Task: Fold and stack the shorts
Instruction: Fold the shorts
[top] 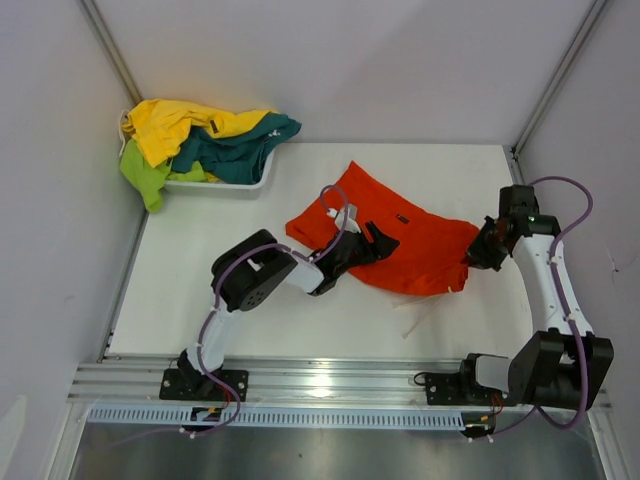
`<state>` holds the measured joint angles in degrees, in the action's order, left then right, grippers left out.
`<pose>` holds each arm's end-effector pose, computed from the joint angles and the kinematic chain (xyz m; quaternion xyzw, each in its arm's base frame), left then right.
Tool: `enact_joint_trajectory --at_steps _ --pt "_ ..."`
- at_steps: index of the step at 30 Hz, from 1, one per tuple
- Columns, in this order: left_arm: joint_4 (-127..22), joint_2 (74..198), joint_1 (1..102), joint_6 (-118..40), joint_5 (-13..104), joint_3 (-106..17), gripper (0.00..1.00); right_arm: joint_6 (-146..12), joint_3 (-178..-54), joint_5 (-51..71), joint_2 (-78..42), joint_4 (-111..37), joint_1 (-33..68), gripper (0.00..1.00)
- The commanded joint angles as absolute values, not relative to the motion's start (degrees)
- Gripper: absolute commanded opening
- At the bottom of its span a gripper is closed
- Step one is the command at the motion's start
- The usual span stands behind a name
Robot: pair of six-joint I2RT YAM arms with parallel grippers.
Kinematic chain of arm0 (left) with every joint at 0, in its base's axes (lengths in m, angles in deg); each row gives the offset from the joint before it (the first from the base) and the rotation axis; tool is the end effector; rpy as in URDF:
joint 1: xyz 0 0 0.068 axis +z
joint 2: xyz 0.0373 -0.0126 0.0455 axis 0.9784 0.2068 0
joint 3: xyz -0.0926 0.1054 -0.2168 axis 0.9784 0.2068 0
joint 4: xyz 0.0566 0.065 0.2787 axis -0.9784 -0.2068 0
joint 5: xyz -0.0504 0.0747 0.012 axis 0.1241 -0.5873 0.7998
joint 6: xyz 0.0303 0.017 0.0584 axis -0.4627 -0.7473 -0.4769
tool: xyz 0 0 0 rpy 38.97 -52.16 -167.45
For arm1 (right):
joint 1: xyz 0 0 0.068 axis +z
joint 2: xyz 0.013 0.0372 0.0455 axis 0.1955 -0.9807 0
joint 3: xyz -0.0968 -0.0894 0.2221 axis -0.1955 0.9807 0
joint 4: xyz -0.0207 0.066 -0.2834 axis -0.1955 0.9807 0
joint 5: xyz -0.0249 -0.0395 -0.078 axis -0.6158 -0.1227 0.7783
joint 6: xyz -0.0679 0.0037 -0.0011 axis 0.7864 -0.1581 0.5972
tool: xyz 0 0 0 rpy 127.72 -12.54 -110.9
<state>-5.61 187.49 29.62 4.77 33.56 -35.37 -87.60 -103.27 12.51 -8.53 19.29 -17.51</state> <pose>0.3146 -0.3493 0.0581 -0.0677 0.7882 -0.4644 0.3980 0.2767 -0.0249 0.2489 0.2720 0.9378 0.0844 0.1985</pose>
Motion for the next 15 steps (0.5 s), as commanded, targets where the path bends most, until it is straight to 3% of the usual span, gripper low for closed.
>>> enact_joint_trajectory --at_steps 1,10,15 --pt "-6.35 185.38 26.66 7.9 26.77 -30.87 0.77 -85.98 -108.84 13.66 -8.74 17.88 -17.78 0.0" --pt "-16.79 180.38 18.57 15.56 14.11 -30.67 0.77 -81.59 -119.82 17.36 -15.85 18.32 -14.18 0.0" --pt "-16.81 178.0 19.09 15.21 15.24 -30.69 0.79 -81.23 -125.79 16.06 -19.98 19.47 -11.45 0.0"
